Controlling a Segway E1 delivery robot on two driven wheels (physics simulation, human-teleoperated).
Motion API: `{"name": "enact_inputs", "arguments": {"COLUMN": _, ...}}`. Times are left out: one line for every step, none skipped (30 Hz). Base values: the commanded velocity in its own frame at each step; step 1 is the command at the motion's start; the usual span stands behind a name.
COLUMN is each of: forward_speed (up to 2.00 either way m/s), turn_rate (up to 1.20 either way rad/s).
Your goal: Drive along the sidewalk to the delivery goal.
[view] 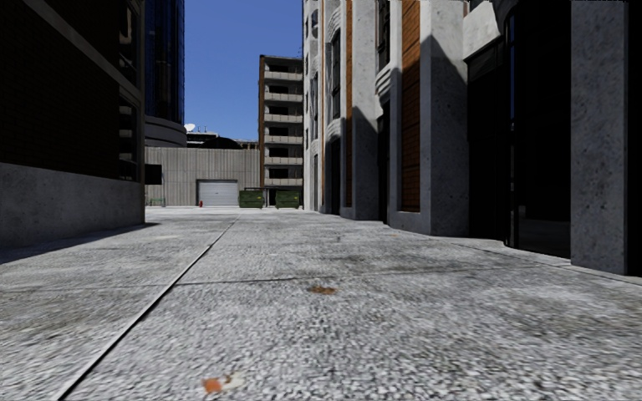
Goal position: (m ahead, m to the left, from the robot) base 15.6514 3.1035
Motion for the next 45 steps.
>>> {"name": "enact_inputs", "arguments": {"forward_speed": 2.0, "turn_rate": 0.0}}
{"name": "enact_inputs", "arguments": {"forward_speed": 2.0, "turn_rate": 0.0}}
{"name": "enact_inputs", "arguments": {"forward_speed": 2.0, "turn_rate": 0.0}}
{"name": "enact_inputs", "arguments": {"forward_speed": 2.0, "turn_rate": 0.0}}
{"name": "enact_inputs", "arguments": {"forward_speed": 2.0, "turn_rate": 0.0}}
{"name": "enact_inputs", "arguments": {"forward_speed": 2.0, "turn_rate": 0.0}}
{"name": "enact_inputs", "arguments": {"forward_speed": 2.0, "turn_rate": 0.15}}
{"name": "enact_inputs", "arguments": {"forward_speed": 2.0, "turn_rate": 0.23}}
{"name": "enact_inputs", "arguments": {"forward_speed": 2.0, "turn_rate": 0.23}}
{"name": "enact_inputs", "arguments": {"forward_speed": 2.0, "turn_rate": 0.31}}
{"name": "enact_inputs", "arguments": {"forward_speed": 2.0, "turn_rate": 0.38}}
{"name": "enact_inputs", "arguments": {"forward_speed": 2.0, "turn_rate": 0.4}}
{"name": "enact_inputs", "arguments": {"forward_speed": 2.0, "turn_rate": 0.4}}
{"name": "enact_inputs", "arguments": {"forward_speed": 2.0, "turn_rate": 0.4}}
{"name": "enact_inputs", "arguments": {"forward_speed": 2.0, "turn_rate": 0.4}}
{"name": "enact_inputs", "arguments": {"forward_speed": 2.0, "turn_rate": 0.4}}
{"name": "enact_inputs", "arguments": {"forward_speed": 2.0, "turn_rate": 0.4}}
{"name": "enact_inputs", "arguments": {"forward_speed": 2.0, "turn_rate": 0.4}}
{"name": "enact_inputs", "arguments": {"forward_speed": 2.0, "turn_rate": 0.4}}
{"name": "enact_inputs", "arguments": {"forward_speed": 2.0, "turn_rate": 0.4}}
{"name": "enact_inputs", "arguments": {"forward_speed": 2.0, "turn_rate": 0.4}}
{"name": "enact_inputs", "arguments": {"forward_speed": 2.0, "turn_rate": 0.4}}
{"name": "enact_inputs", "arguments": {"forward_speed": 2.0, "turn_rate": 0.4}}
{"name": "enact_inputs", "arguments": {"forward_speed": 2.0, "turn_rate": 0.39}}
{"name": "enact_inputs", "arguments": {"forward_speed": 2.0, "turn_rate": 0.39}}
{"name": "enact_inputs", "arguments": {"forward_speed": 2.0, "turn_rate": 0.22}}
{"name": "enact_inputs", "arguments": {"forward_speed": 2.0, "turn_rate": 0.09}}
{"name": "enact_inputs", "arguments": {"forward_speed": 2.0, "turn_rate": 0.0}}
{"name": "enact_inputs", "arguments": {"forward_speed": 2.0, "turn_rate": 0.0}}
{"name": "enact_inputs", "arguments": {"forward_speed": 2.0, "turn_rate": 0.0}}
{"name": "enact_inputs", "arguments": {"forward_speed": 2.0, "turn_rate": 0.0}}
{"name": "enact_inputs", "arguments": {"forward_speed": 2.0, "turn_rate": 0.0}}
{"name": "enact_inputs", "arguments": {"forward_speed": 2.0, "turn_rate": 0.0}}
{"name": "enact_inputs", "arguments": {"forward_speed": 2.0, "turn_rate": 0.0}}
{"name": "enact_inputs", "arguments": {"forward_speed": 2.0, "turn_rate": 0.0}}
{"name": "enact_inputs", "arguments": {"forward_speed": 2.0, "turn_rate": 0.0}}
{"name": "enact_inputs", "arguments": {"forward_speed": 2.0, "turn_rate": 0.0}}
{"name": "enact_inputs", "arguments": {"forward_speed": 2.0, "turn_rate": 0.0}}
{"name": "enact_inputs", "arguments": {"forward_speed": 2.0, "turn_rate": 0.0}}
{"name": "enact_inputs", "arguments": {"forward_speed": 2.0, "turn_rate": 0.0}}
{"name": "enact_inputs", "arguments": {"forward_speed": 2.0, "turn_rate": 0.0}}
{"name": "enact_inputs", "arguments": {"forward_speed": 2.0, "turn_rate": 0.0}}
{"name": "enact_inputs", "arguments": {"forward_speed": 2.0, "turn_rate": 0.0}}
{"name": "enact_inputs", "arguments": {"forward_speed": 2.0, "turn_rate": 0.0}}
{"name": "enact_inputs", "arguments": {"forward_speed": 2.0, "turn_rate": 0.0}}
